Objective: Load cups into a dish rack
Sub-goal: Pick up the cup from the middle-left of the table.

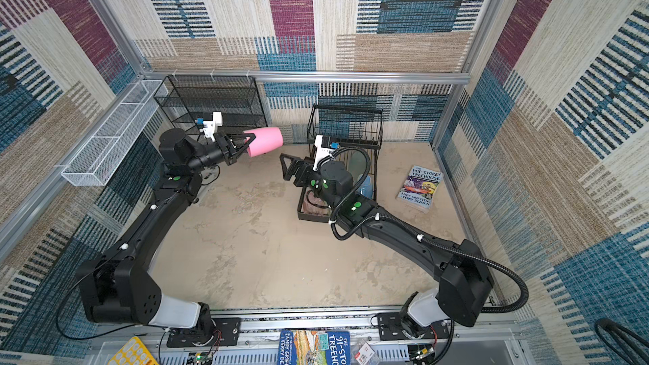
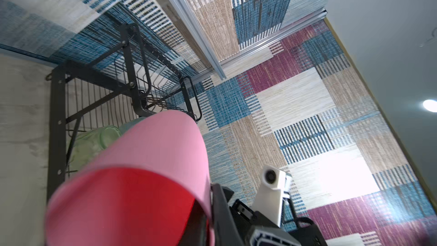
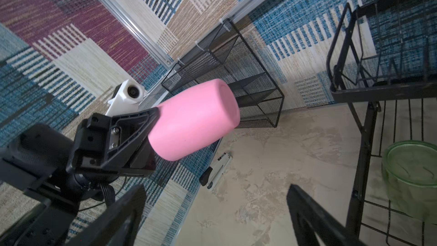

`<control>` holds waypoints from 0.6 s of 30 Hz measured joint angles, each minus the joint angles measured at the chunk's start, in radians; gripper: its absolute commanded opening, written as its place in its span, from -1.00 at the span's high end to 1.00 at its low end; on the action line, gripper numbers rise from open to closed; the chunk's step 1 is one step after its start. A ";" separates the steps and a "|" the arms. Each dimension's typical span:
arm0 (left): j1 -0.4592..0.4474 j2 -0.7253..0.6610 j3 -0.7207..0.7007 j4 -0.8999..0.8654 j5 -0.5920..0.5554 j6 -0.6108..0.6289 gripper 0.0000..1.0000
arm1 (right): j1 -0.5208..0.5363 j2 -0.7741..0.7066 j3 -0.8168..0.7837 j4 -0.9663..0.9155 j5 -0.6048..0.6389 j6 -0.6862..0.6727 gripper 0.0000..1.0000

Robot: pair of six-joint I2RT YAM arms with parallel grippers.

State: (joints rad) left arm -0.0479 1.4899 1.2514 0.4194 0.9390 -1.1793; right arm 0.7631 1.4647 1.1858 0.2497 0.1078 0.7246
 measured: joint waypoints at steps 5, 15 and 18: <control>0.034 0.015 -0.074 0.255 0.039 -0.161 1.00 | -0.078 0.049 0.012 0.080 -0.109 0.167 -0.92; 0.055 -0.037 -0.168 0.403 0.042 -0.247 1.00 | -0.121 0.178 0.068 0.301 -0.277 0.383 -0.94; 0.063 -0.040 -0.179 0.415 0.035 -0.257 1.00 | -0.118 0.219 0.091 0.352 -0.295 0.429 -0.96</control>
State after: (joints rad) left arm 0.0147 1.4494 1.0729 0.8345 0.9741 -1.4368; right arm 0.6449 1.6833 1.2766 0.6022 -0.1871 1.1534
